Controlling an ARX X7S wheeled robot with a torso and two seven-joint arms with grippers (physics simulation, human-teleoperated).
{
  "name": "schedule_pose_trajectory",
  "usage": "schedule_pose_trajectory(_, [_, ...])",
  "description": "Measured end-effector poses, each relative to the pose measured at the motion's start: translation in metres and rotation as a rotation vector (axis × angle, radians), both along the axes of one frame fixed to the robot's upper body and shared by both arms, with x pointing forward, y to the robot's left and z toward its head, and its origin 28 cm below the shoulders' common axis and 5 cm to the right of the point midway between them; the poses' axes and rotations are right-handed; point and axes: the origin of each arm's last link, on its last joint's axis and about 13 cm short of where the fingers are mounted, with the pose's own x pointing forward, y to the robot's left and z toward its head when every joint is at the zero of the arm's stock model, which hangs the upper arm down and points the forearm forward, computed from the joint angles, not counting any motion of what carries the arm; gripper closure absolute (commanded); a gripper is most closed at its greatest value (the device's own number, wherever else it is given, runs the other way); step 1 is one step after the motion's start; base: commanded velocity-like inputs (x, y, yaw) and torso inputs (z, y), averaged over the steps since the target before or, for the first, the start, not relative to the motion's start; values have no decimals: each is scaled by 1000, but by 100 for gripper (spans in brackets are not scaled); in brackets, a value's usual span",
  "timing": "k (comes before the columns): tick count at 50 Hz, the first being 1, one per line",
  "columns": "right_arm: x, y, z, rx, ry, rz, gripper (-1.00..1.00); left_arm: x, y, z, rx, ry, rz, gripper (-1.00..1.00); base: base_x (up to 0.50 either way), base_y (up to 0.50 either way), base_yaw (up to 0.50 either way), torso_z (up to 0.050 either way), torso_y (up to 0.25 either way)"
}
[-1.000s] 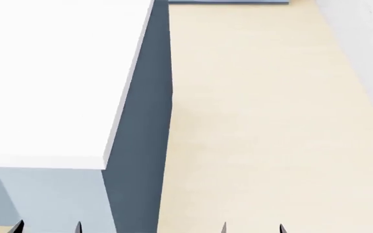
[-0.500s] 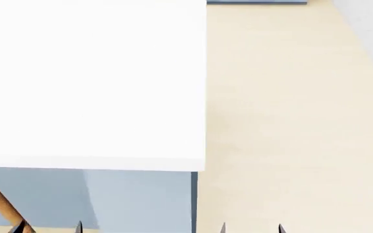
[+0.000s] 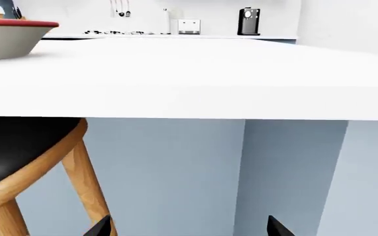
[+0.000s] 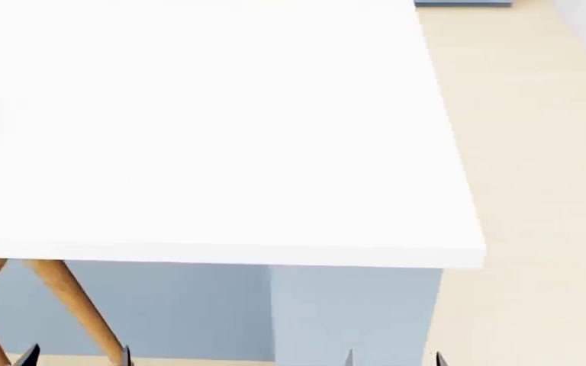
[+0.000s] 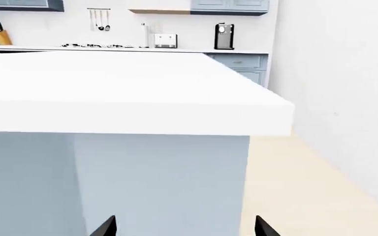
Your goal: Place the cup inside the bowl on the dining table and move the bowl to any counter.
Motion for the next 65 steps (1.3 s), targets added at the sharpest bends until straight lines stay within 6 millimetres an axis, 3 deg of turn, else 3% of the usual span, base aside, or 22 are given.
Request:
schedule_pose_trajectory(14, [0, 0, 0, -2, -1, 4, -100, 0, 0, 0, -1, -2, -2, -100, -21, 500, 0, 0, 0])
schedule_pose_trajectory(32, [0, 0, 0, -2, 2, 7, -100, -1, 1, 0, -1, 1, -3, -100, -280, 500, 0, 0, 0])
schedule_pose_trajectory(65, [0, 1, 1, -13, -4, 15, -100, -1, 1, -1, 0, 3, -4, -100, 8, 498, 0, 0, 0])
